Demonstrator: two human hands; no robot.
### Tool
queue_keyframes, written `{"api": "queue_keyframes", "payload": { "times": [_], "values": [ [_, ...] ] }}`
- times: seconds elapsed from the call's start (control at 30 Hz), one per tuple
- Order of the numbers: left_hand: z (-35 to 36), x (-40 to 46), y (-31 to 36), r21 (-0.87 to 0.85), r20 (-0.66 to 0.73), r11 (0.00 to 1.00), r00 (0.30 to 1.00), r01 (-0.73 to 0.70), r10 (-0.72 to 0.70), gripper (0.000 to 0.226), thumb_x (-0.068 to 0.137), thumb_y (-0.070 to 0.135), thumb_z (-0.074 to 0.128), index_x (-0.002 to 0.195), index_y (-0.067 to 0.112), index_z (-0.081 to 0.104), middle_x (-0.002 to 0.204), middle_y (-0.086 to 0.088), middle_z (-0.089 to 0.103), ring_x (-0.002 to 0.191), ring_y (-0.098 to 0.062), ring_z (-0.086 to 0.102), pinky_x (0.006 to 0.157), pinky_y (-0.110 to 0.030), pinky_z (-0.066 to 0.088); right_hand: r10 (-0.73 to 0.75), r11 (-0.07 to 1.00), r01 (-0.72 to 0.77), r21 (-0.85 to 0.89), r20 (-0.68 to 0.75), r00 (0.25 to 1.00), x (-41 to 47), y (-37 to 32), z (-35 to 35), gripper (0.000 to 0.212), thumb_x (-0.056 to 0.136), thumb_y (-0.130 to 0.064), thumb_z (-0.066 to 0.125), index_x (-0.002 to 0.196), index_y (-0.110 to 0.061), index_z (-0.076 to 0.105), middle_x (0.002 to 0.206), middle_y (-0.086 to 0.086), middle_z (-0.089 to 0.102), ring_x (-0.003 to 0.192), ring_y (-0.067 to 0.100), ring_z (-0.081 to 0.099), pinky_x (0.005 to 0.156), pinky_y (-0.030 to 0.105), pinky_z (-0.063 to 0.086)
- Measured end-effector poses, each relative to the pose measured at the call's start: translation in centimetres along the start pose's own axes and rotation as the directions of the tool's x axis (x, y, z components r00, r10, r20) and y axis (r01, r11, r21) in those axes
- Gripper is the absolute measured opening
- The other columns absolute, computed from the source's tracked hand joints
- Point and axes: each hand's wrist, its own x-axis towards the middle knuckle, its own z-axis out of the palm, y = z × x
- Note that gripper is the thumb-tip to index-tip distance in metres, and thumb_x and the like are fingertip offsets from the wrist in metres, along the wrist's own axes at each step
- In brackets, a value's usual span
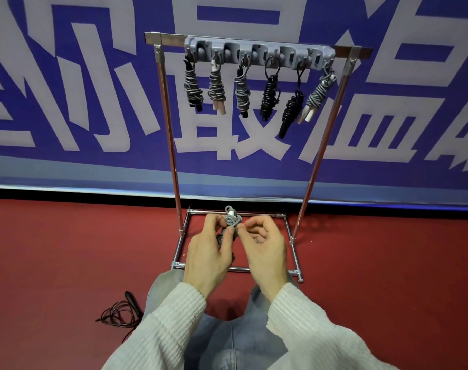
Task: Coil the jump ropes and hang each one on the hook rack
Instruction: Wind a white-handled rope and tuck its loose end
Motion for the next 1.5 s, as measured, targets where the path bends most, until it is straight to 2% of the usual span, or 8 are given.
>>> {"api": "queue_keyframes", "payload": {
  "times": [0.2, 0.53, 0.7, 0.83, 1.03, 1.17, 1.3, 1.5],
  "values": [
    [-0.1, -0.1, -0.9, 0.292, 0.083, 0.939, 0.983, -0.179, 0.162, 0.015, 0.099, 0.030, 0.060, 0.101, 0.025, 0.046, 0.050, 0.016, 0.041, 0.050, -0.019, 0.059, 0.050, -0.038, 0.048, -0.072, 0.829, 0.268, -0.491, 0.381, 0.922, 2.8, -0.6, -2.1, 0.031, 0.097, -0.026, 0.064, 0.123, -0.042, 0.071, 0.086, -0.006, 0.064, 0.081, 0.010, 0.067, 0.081, 0.034, 0.057],
    [-0.8, 0.4, -1.6, 0.335, 0.148, 0.919, 0.975, -0.207, 0.166, 0.028, 0.097, 0.037, 0.063, 0.107, 0.024, 0.040, 0.054, 0.012, 0.048, 0.050, -0.025, 0.061, 0.052, -0.043, 0.051, 0.047, 0.768, 0.358, -0.532, 0.603, 0.796, 4.8, -2.3, -2.5, 0.011, 0.097, -0.021, 0.063, 0.099, -0.031, 0.068, 0.079, -0.010, 0.069, 0.073, 0.008, 0.069, 0.079, 0.041, 0.058],
    [-0.8, 0.2, -2.0, 0.242, 0.216, 0.959, 0.971, -0.151, 0.099, 0.033, 0.098, 0.048, 0.053, 0.125, 0.033, 0.042, 0.090, 0.007, 0.072, 0.076, -0.023, 0.070, 0.070, -0.044, 0.055, 0.007, 0.652, 0.484, -0.584, 0.643, 0.766, 4.5, -2.1, -2.1, 0.007, 0.102, -0.027, 0.051, 0.097, -0.032, 0.050, 0.083, -0.016, 0.053, 0.081, 0.007, 0.054, 0.082, 0.037, 0.049],
    [-0.4, 0.2, -1.4, 0.124, 0.253, 0.990, 0.967, -0.063, 0.030, 0.033, 0.094, 0.051, 0.058, 0.122, 0.036, 0.047, 0.102, 0.012, 0.069, 0.090, -0.017, 0.068, 0.079, -0.042, 0.054, 0.065, 0.736, 0.351, -0.578, 0.576, 0.815, 4.4, -1.7, -1.7, 0.005, 0.102, -0.024, 0.055, 0.099, -0.027, 0.056, 0.100, -0.005, 0.056, 0.085, 0.009, 0.054, 0.085, 0.032, 0.046],
    [0.0, 0.1, -1.8, 0.386, 0.311, 0.908, 0.950, -0.161, 0.036, 0.018, 0.097, 0.052, 0.041, 0.106, 0.036, 0.040, 0.091, 0.013, 0.065, 0.079, -0.027, 0.066, 0.068, -0.045, 0.055, 0.317, 0.635, 0.255, -0.729, 0.547, 0.775, 4.3, -2.4, -1.6, 0.015, 0.103, -0.025, 0.051, 0.092, -0.018, 0.058, 0.109, -0.002, 0.063, 0.105, 0.016, 0.058, 0.085, 0.028, 0.038],
    [0.2, 0.3, -1.8, 0.369, 0.342, 0.928, 0.936, -0.046, -0.089, 0.021, 0.096, 0.046, 0.043, 0.116, 0.042, 0.044, 0.097, 0.013, 0.056, 0.085, -0.026, 0.064, 0.076, -0.046, 0.054, 0.432, 0.741, 0.000, -0.672, 0.477, 0.765, 4.2, -2.6, -1.3, 0.024, 0.096, -0.030, 0.055, 0.075, -0.019, 0.054, 0.073, -0.006, 0.056, 0.069, 0.013, 0.050, 0.068, 0.034, 0.039],
    [0.5, 0.4, -2.2, 0.322, 0.374, 0.947, 0.919, 0.000, -0.127, 0.015, 0.095, 0.042, 0.042, 0.105, 0.038, 0.053, 0.099, 0.011, 0.052, 0.088, -0.026, 0.063, 0.079, -0.044, 0.052, 0.429, 0.813, -0.111, -0.572, 0.460, 0.777, 3.6, -2.3, -0.8, 0.020, 0.077, -0.043, 0.054, 0.073, -0.024, 0.056, 0.072, -0.002, 0.046, 0.069, 0.015, 0.041, 0.070, 0.038, 0.035],
    [0.8, -1.4, -3.4, 0.327, 0.382, 0.942, 0.900, 0.079, -0.208, 0.013, 0.092, 0.030, 0.053, 0.091, 0.043, 0.051, 0.088, 0.008, 0.056, 0.085, -0.020, 0.060, 0.077, -0.039, 0.046, 0.467, 0.829, -0.191, -0.526, 0.464, 0.753, 2.1, -1.8, -0.6, 0.033, 0.087, -0.021, 0.051, 0.054, -0.024, 0.046, 0.057, -0.012, 0.040, 0.052, 0.005, 0.034, 0.060, 0.028, 0.031]
  ]
}}
